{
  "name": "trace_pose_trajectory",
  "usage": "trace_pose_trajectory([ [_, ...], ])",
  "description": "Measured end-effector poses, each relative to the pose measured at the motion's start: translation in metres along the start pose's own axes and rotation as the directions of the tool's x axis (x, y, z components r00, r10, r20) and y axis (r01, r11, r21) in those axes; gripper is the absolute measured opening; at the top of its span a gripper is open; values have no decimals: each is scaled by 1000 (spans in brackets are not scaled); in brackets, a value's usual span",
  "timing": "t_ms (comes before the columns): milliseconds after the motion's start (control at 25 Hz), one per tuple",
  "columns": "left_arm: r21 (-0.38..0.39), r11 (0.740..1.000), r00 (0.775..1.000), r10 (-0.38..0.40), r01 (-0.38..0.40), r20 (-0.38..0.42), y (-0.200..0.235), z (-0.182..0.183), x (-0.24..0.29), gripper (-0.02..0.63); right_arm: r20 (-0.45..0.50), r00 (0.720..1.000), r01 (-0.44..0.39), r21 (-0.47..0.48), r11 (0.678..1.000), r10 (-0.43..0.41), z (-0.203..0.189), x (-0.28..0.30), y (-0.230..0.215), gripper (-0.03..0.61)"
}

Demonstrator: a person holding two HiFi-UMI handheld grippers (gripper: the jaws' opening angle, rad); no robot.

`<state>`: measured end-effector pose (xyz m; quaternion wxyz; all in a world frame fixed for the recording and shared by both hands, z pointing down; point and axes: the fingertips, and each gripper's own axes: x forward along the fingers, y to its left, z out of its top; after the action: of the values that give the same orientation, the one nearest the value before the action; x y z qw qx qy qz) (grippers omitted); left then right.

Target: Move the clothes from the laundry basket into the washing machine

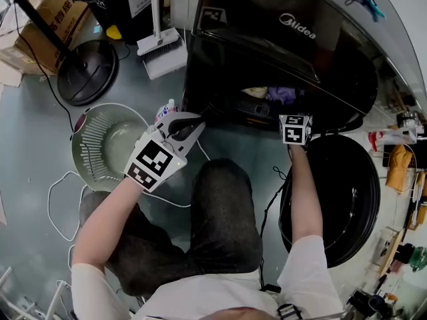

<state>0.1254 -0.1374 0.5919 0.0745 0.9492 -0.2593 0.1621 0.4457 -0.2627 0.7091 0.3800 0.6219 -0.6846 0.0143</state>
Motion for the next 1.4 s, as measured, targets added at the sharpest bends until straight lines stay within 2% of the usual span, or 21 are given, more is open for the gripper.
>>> trace_pose_trajectory([
  [160, 2, 1000, 1000, -4, 4, 2, -1, 0, 1, 6, -10, 1000, 23, -21, 999, -24, -8, -2, -2, 408],
  [400, 0, 1000, 1000, -5, 5, 5, 0, 3, 2, 6, 34, 991, 128, -69, 989, -126, 3, 0, -12, 407],
  [720, -2, 1000, 1000, 2, -2, 4, 3, 2, -2, 6, 84, 996, 42, -58, 997, -37, 10, -23, 26, 407],
  [1120, 2, 1000, 1000, -5, 5, 4, -1, 2, -2, 6, 30, 999, -39, 64, 997, 37, -27, -35, 51, 407],
  [1400, 1, 1000, 1000, -3, 3, 11, -2, 5, -4, 6, 30, 994, -107, 186, 977, 103, -42, -32, 67, 407],
])
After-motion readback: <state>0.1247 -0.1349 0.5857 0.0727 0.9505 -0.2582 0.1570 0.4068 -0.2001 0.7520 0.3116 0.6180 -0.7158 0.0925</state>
